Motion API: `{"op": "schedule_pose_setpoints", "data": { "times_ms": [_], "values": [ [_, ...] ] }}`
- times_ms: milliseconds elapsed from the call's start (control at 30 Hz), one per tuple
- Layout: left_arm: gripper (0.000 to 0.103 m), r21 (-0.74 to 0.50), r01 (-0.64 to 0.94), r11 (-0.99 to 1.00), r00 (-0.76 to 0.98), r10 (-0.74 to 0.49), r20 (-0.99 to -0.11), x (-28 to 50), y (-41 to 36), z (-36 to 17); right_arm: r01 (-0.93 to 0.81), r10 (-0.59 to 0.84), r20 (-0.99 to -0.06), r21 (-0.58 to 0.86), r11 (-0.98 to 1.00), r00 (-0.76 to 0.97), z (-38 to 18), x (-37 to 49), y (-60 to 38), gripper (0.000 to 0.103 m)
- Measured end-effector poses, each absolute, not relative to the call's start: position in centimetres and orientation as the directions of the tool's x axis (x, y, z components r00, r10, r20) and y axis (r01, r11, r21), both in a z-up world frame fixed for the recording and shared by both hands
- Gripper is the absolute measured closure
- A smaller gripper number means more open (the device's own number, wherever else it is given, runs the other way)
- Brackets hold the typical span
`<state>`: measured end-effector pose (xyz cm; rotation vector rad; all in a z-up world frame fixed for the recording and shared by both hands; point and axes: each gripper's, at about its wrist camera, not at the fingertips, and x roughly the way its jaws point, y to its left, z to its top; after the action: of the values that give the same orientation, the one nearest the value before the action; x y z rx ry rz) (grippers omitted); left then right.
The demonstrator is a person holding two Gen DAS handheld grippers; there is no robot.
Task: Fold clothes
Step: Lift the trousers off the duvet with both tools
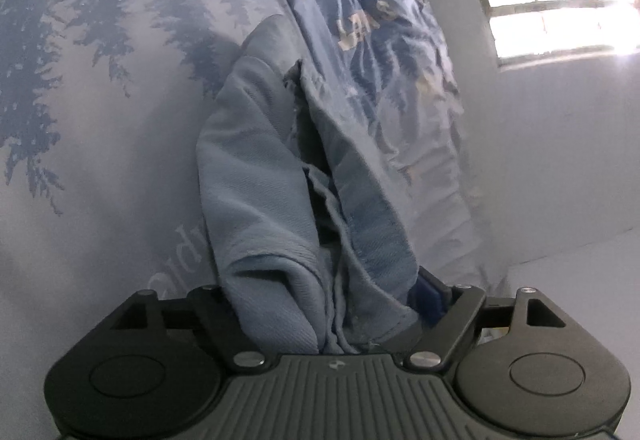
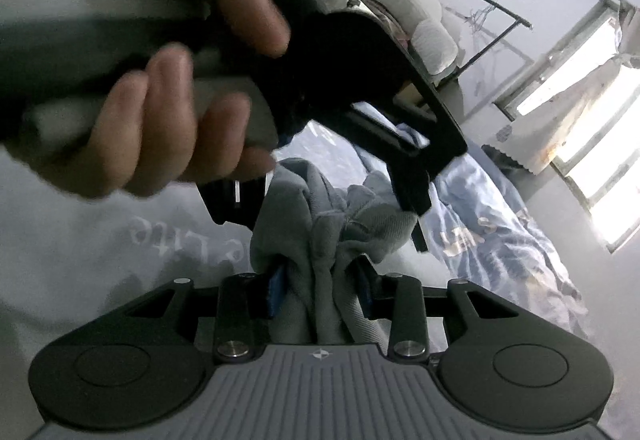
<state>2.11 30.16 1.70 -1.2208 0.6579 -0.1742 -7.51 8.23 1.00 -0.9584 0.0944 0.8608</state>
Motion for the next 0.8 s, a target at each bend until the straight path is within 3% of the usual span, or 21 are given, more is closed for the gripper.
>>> {"op": "schedule_pose_setpoints", "data": {
  "times_ms": [100, 133, 167, 200, 267, 400, 800],
  "values": [
    [0.042, -0.902, -0.224, 0.369, 0.804, -0.453, -0.385, 2.1, 30.0, 1.7, -0.677, 0.596, -0.427, -0.677, 0.288, 0.680, 0.9, -7.8, 8.1, 0.067],
    [0.054, -0.900, -0.234, 0.367, 0.805, -0.446, -0.391, 2.0, 30.2, 1.8, -0.676, 0.594, -0.425, -0.675, 0.294, 0.683, 1.0, -7.9, 7.9, 0.067],
    [0.058, -0.900, -0.241, 0.362, 0.806, -0.441, -0.394, 1.9, 30.3, 1.8, -0.671, 0.592, -0.418, -0.677, 0.303, 0.689, 1.1, -8.0, 7.7, 0.059],
    [0.060, -0.905, -0.244, 0.348, 0.809, -0.442, -0.388, 1.9, 30.4, 1.8, -0.655, 0.588, -0.398, -0.684, 0.321, 0.704, 1.2, -8.2, 7.4, 0.043],
    [0.063, -0.913, -0.238, 0.331, 0.816, -0.442, -0.373, 1.7, 30.6, 2.0, -0.622, 0.583, -0.354, -0.695, 0.359, 0.732, 1.5, -8.5, 6.4, 0.028],
    [0.064, -0.929, -0.198, 0.313, 0.834, -0.444, -0.327, 1.7, 30.6, 2.9, -0.575, 0.543, -0.319, -0.712, 0.404, 0.777, 1.5, -8.1, 4.9, 0.022],
    [0.065, -0.975, -0.153, 0.163, 0.880, -0.427, -0.209, 2.2, 31.4, 3.0, -0.492, 0.527, -0.266, -0.797, 0.352, 0.807, -1.1, -7.4, 5.3, 0.022]
  ]
}}
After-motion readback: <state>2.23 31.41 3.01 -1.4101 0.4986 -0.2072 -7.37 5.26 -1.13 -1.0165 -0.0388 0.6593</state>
